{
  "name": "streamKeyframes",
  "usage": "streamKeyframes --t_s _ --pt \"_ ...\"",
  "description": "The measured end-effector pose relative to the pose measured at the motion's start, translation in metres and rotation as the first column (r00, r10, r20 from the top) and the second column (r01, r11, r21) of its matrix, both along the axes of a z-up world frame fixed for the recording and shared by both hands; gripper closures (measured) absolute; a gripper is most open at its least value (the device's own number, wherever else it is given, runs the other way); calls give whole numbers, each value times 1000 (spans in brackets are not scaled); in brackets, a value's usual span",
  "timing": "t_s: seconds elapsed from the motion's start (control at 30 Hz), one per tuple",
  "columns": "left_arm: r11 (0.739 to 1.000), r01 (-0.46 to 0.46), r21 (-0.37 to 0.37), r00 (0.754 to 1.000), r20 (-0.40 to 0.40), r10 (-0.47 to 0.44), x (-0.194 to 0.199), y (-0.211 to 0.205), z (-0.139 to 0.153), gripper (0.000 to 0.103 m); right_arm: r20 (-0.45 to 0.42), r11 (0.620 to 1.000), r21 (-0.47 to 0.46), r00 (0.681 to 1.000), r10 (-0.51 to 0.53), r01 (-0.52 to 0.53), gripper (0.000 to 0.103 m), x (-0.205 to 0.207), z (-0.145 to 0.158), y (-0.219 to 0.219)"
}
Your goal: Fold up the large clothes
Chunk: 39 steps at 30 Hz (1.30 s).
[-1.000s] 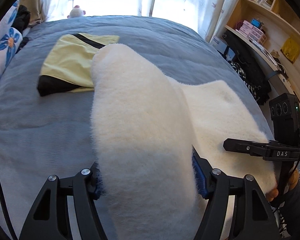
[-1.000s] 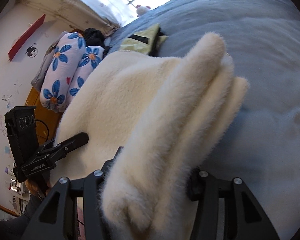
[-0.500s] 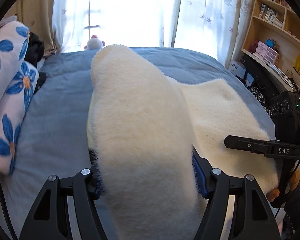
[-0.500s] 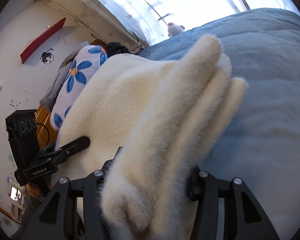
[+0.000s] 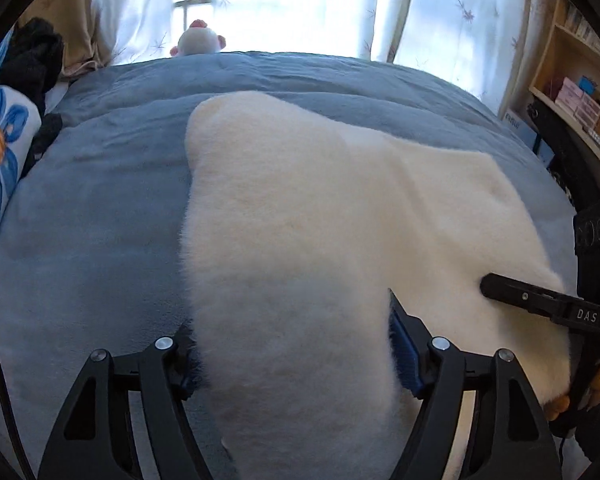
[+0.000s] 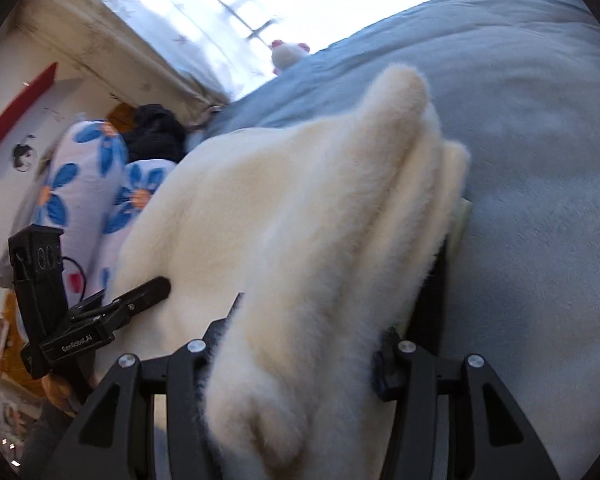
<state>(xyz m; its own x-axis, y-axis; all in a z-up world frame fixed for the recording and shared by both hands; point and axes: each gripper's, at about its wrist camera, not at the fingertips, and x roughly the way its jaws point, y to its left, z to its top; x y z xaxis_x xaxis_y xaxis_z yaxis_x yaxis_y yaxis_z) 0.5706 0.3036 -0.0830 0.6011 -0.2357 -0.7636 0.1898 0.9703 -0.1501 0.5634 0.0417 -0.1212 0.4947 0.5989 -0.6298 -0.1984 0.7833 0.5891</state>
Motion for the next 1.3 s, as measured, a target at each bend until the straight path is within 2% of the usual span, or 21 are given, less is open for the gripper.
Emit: streamKeyframes --t_s 0.03,0.1,0.2,0.3,0.37,0.4,0.5,0.53,0.57,0.63,0.7,0.77,0.83,1.03,1.23,1.3 --pt "1000 -7 -28 1000 19 7 -1 5 -5 20 3 1000 3 1000 16 -16 52 0 -3 -1" --pt "999 -1 -48 999 33 3 -4 11 -8 20 -3 999 -20 999 47 -47 49 -1 0 -2" --pt "1000 -8 4 999 46 8 -10 11 1 19 -26 991 -102 996 88 -90 47 -9 16 -1" --pt "995 -19 93 998 69 12 -28 -1 19 22 -40 980 -170 995 94 -99 47 -24 33 -6" --pt "989 -39 144 991 130 20 -41 -5 37 35 21 970 -231 996 87 -80 47 -41 52 -13" --pt "988 -48 150 987 158 24 -48 -6 46 38 58 964 -260 995 79 -61 47 -49 62 -16" --pt "993 -68 95 978 201 48 -65 -3 74 56 163 960 -279 984 73 -25 47 -66 86 -17" --pt "994 -66 84 979 199 49 -67 -4 79 69 186 956 -290 979 86 -29 48 -69 91 -12" --pt "995 -62 79 980 193 46 -69 -7 81 78 201 952 -305 975 97 -32 51 -71 94 -7" --pt "996 -45 79 986 163 31 -69 -16 76 83 207 934 -354 969 133 -53 80 -75 92 8" --pt "994 -32 106 991 131 17 -66 -26 67 84 176 929 -362 973 153 -80 90 -71 84 23" --pt "987 -42 157 996 89 29 -62 -33 53 84 165 920 -383 974 153 -79 91 -72 74 27" --pt "977 -70 203 997 59 59 -56 -32 37 85 151 903 -426 980 128 -53 103 -70 63 28" --pt "966 -77 248 996 65 63 -55 -35 27 85 136 892 -448 982 134 -59 103 -67 49 22" --pt "971 -108 212 994 54 99 -55 -31 30 85 111 905 -422 987 115 -58 103 -70 53 19" --pt "974 -117 195 993 42 110 -60 -33 34 80 89 906 -415 988 130 -82 100 -75 57 18"
